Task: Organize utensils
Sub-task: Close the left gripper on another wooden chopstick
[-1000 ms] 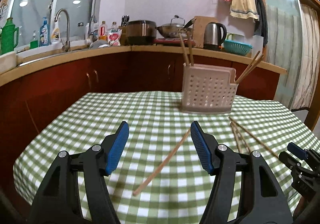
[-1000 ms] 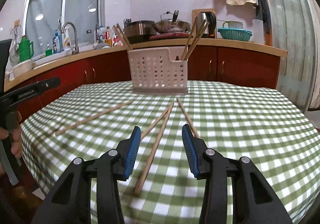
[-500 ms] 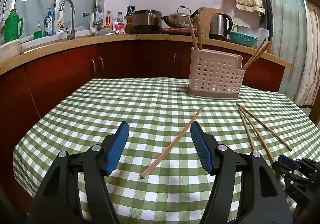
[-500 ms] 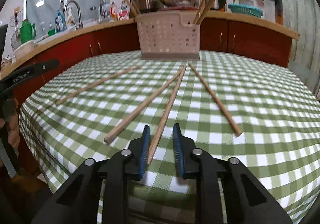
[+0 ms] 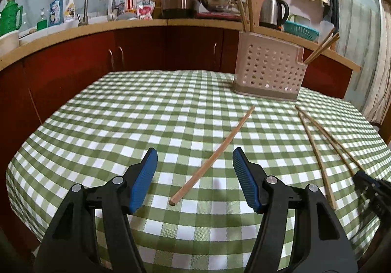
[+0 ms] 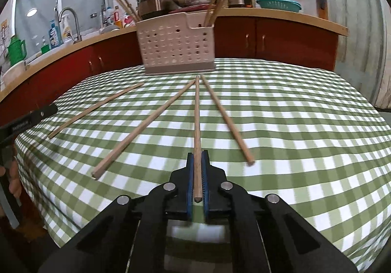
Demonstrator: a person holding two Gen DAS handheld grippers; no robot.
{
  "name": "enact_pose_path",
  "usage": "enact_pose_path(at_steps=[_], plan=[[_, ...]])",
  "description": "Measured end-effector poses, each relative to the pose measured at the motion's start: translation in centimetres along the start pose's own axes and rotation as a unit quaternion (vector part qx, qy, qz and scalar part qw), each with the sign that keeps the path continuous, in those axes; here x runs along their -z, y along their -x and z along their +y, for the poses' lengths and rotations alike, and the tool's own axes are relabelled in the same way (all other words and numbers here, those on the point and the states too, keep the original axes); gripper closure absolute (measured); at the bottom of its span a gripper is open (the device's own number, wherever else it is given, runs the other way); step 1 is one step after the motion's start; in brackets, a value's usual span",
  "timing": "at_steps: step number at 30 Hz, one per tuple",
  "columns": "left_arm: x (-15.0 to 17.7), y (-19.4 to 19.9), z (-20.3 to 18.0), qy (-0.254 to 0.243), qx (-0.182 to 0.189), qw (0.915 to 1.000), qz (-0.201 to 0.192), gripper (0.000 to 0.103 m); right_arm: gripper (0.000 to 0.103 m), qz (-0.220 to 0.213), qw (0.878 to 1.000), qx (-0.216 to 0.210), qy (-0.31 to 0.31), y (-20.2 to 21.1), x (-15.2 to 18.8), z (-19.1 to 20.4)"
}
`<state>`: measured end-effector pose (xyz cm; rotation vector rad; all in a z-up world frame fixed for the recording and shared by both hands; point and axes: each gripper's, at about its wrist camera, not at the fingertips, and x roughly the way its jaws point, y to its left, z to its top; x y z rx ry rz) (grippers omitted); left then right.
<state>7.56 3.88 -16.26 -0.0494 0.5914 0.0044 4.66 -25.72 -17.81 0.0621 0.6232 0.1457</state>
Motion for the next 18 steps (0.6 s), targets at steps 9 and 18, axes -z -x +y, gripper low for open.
enact_pose_path(at_steps=[9, 18], plan=[[1.2, -2.8, 0.7, 0.014, 0.007, 0.9976, 0.067, 0.056, 0.096, 0.000, 1.000, -0.005, -0.003, -0.3, -0.2, -0.4], [1.8, -2.3, -0.9, -0.027, 0.021, 0.9972, 0.067, 0.086, 0.096, 0.000, 1.000, -0.009, -0.005, -0.3, -0.3, -0.5]])
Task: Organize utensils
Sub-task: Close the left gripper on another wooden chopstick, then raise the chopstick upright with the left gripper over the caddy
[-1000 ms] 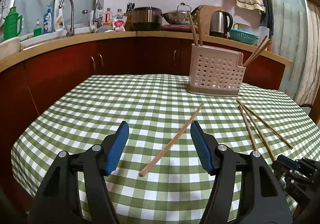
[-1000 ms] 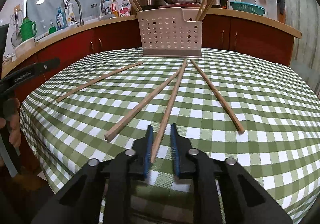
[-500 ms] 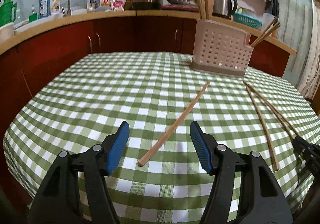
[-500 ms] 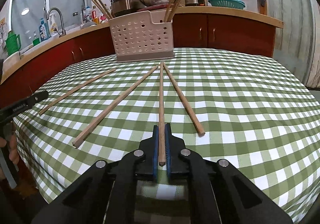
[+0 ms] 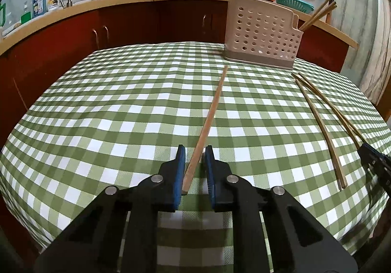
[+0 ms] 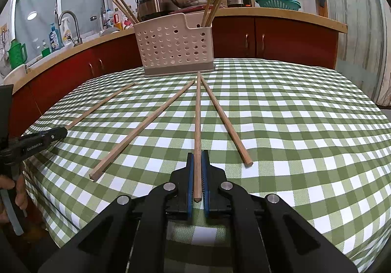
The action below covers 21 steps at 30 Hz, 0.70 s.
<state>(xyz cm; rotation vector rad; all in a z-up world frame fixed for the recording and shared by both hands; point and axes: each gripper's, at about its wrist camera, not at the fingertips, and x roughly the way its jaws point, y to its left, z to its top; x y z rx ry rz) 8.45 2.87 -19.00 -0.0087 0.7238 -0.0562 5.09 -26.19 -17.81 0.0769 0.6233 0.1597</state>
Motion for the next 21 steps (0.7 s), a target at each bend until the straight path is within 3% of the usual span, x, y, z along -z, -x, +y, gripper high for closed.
enact_pose_path(at_steps=[7, 11, 13, 21], plan=[[0.2, 0.3, -0.3, -0.010, -0.002, 0.9999, -0.002, 0.085, 0.096, 0.001, 1.000, -0.007, -0.003, 0.1, 0.1, -0.1], [0.3, 0.5, -0.5, -0.016, 0.002, 0.9999, -0.004, 0.096, 0.096, 0.002, 1.000, -0.012, 0.002, 0.2, 0.0, 0.1], [0.3, 0.8, -0.6, -0.015, 0.003, 0.9998, -0.010, 0.097, 0.096, -0.003, 1.000, -0.013, 0.005, 0.5, -0.1, 0.2], [-0.9, 4.2, -1.1, -0.033, -0.013, 0.9961, -0.080, 0.097, 0.096, -0.038, 0.999, -0.009, 0.013, 2.7, -1.2, 0.6]])
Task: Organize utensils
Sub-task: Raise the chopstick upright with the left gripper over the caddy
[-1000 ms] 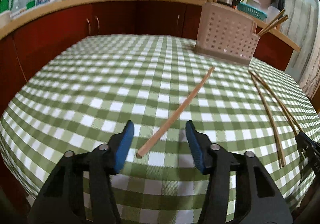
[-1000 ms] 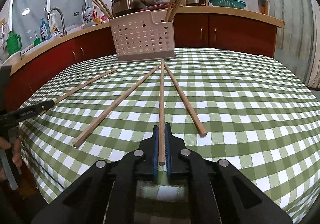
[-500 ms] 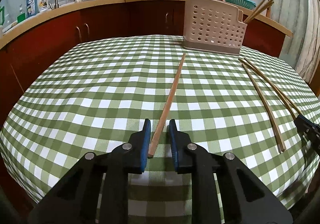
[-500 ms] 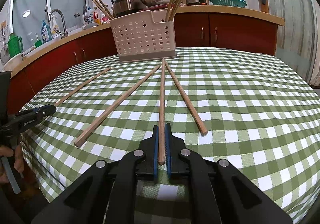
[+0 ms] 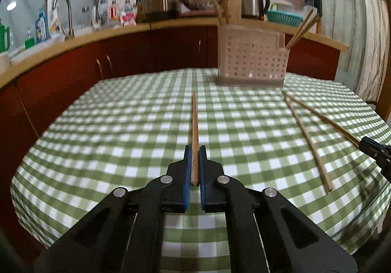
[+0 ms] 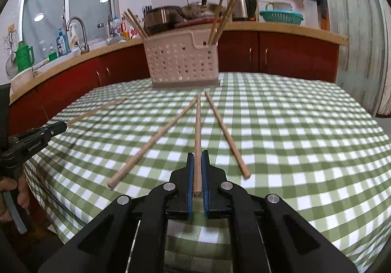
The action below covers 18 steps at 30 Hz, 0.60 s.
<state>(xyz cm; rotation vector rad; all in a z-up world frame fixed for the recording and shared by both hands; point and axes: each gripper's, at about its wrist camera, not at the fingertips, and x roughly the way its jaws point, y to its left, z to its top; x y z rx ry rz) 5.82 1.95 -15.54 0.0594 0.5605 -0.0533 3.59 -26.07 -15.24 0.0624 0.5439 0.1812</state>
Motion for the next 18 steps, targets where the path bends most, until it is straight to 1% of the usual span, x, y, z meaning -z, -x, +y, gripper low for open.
enact_pose_path(at_steps=[9, 15, 18], plan=[[-3.3, 4.0, -0.4, -0.006, 0.002, 0.9975, -0.071, 0.097, 0.096, -0.062, 0.998, -0.001, 0.014, 3.5, -3.4, 0.7], [-5.5, 6.5, -0.1, 0.003, 0.011, 0.9943, -0.106, 0.097, 0.096, -0.098, 0.995, -0.003, 0.023, 5.5, -5.4, 1.2], [-6.5, 7.4, -0.1, 0.005, 0.014, 0.9928, -0.119, 0.097, 0.096, -0.108, 0.994, -0.003, 0.026, 6.1, -6.1, 1.2]])
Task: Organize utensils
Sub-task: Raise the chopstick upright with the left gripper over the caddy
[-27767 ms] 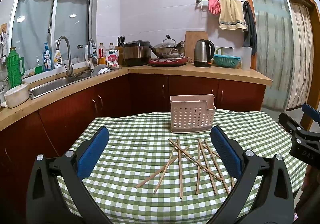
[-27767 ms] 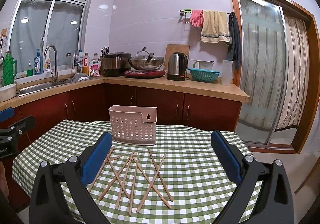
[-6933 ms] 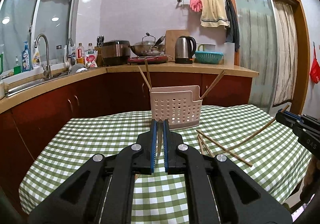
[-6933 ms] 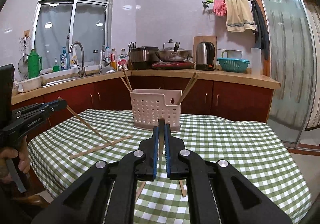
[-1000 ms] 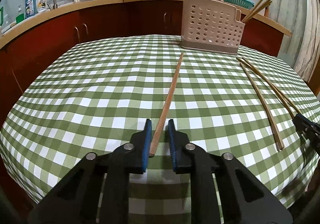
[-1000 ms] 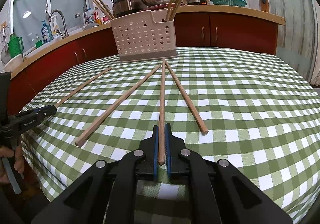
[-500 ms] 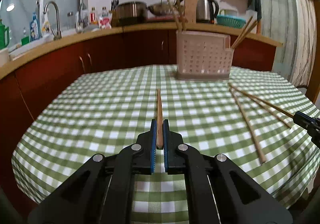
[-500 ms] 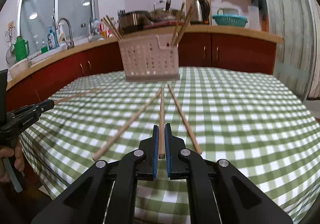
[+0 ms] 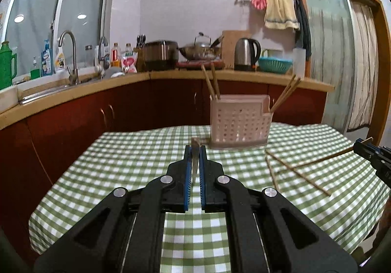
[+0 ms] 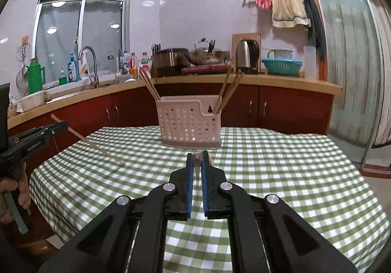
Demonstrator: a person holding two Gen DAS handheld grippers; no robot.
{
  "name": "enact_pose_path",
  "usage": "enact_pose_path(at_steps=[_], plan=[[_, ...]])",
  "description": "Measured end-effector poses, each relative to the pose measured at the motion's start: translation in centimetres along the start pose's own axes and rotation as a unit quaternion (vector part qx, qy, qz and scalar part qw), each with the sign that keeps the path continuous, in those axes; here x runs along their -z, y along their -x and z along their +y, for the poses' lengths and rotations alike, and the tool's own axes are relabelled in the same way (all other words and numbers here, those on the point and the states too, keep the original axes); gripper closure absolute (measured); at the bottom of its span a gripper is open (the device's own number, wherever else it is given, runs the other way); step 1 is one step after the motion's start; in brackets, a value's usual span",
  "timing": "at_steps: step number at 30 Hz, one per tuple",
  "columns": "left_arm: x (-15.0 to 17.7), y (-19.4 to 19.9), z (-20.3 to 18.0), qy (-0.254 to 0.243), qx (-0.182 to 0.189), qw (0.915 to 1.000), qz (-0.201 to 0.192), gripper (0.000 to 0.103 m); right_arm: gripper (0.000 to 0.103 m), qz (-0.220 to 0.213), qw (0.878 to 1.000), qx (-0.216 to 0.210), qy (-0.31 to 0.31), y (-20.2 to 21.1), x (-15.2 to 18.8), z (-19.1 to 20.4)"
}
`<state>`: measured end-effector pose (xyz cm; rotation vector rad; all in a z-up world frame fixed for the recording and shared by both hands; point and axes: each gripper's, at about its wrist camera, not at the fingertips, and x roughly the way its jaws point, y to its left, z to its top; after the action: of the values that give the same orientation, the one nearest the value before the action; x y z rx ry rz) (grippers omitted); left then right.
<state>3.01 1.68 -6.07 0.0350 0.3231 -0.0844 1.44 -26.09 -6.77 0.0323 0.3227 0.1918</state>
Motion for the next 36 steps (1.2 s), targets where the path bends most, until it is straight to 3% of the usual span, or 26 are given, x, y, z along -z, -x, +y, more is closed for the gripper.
enact_pose_path(at_steps=[8, 16, 26, 36], plan=[[-1.9, 0.0, 0.0, 0.007, 0.011, 0.9999, -0.008, 0.097, 0.096, -0.011, 1.000, -0.005, 0.004, 0.4, -2.1, 0.0], [-2.8, -1.4, 0.1, 0.008, 0.018, 0.9998, -0.004, 0.097, 0.096, 0.005, 1.000, -0.010, 0.019, -1.3, -4.1, 0.7], [-4.1, -3.5, 0.4, 0.018, 0.025, 0.9995, -0.005, 0.097, 0.096, -0.006, 1.000, -0.016, 0.022, -3.8, -5.9, 0.2], [-8.5, -5.0, -0.1, 0.025, 0.060, 0.9972, -0.037, 0.097, 0.096, -0.041, 0.999, -0.032, 0.010, -4.3, -9.5, -0.5]])
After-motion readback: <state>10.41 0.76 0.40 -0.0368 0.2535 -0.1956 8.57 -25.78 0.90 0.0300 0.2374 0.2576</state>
